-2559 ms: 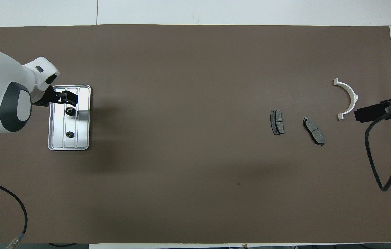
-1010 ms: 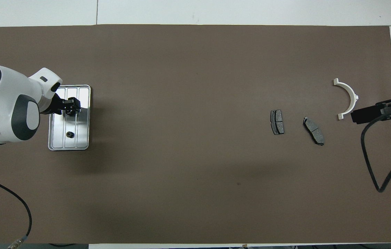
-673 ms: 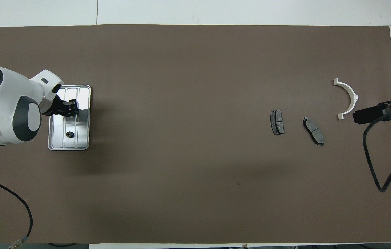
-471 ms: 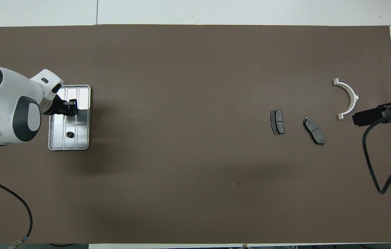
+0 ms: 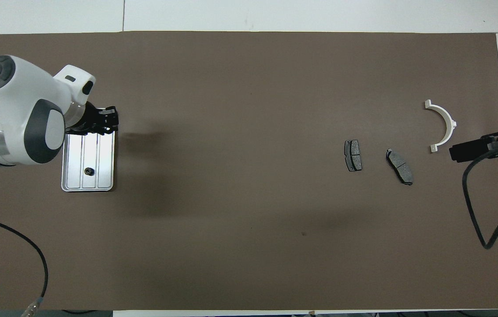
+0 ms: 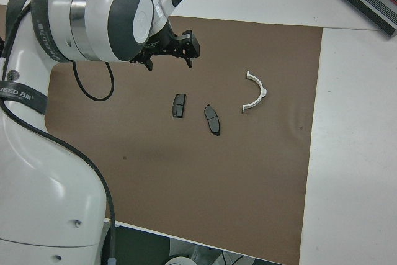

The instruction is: Place bearing gear from tray to pile

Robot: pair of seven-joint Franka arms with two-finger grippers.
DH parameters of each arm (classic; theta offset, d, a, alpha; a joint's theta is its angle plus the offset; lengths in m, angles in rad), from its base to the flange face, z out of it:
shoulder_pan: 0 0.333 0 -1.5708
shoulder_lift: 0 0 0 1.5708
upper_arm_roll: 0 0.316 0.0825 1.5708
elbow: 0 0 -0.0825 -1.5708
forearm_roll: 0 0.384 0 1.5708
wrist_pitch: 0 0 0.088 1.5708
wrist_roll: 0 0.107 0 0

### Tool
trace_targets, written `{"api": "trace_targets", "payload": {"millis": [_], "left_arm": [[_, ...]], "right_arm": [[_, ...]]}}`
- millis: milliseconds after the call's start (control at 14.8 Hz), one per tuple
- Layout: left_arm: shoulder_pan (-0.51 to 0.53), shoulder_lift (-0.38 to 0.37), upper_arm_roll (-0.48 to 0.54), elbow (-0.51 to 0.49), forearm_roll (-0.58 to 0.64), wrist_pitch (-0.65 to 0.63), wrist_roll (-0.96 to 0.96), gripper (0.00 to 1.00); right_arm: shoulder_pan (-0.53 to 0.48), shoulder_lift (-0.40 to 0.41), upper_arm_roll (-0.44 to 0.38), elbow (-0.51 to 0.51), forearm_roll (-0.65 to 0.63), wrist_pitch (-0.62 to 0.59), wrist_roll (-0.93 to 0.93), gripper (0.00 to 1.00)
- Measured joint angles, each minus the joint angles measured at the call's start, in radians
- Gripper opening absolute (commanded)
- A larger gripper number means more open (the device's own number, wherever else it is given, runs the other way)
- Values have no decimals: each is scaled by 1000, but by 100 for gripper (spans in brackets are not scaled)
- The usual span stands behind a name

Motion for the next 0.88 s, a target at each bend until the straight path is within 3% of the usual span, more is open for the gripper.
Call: {"api": "trace_targets", "payload": {"millis": [202, 404, 741, 875], "left_arm": [[-219, 4, -1, 8, 1, 12, -280, 22], [-348, 32, 1, -2, 1, 72, -405, 22], [-381, 95, 12, -47, 6, 145, -434, 26], [-380, 95, 15, -68, 8, 160, -434, 29]], "right_arm": [[0, 0, 0, -1, 0, 0, 0, 100], [0, 0, -1, -2, 0, 0, 0, 100], [28, -1, 3, -33, 1, 14, 99, 100], [77, -1, 4, -95, 1, 85, 188, 100]]}}
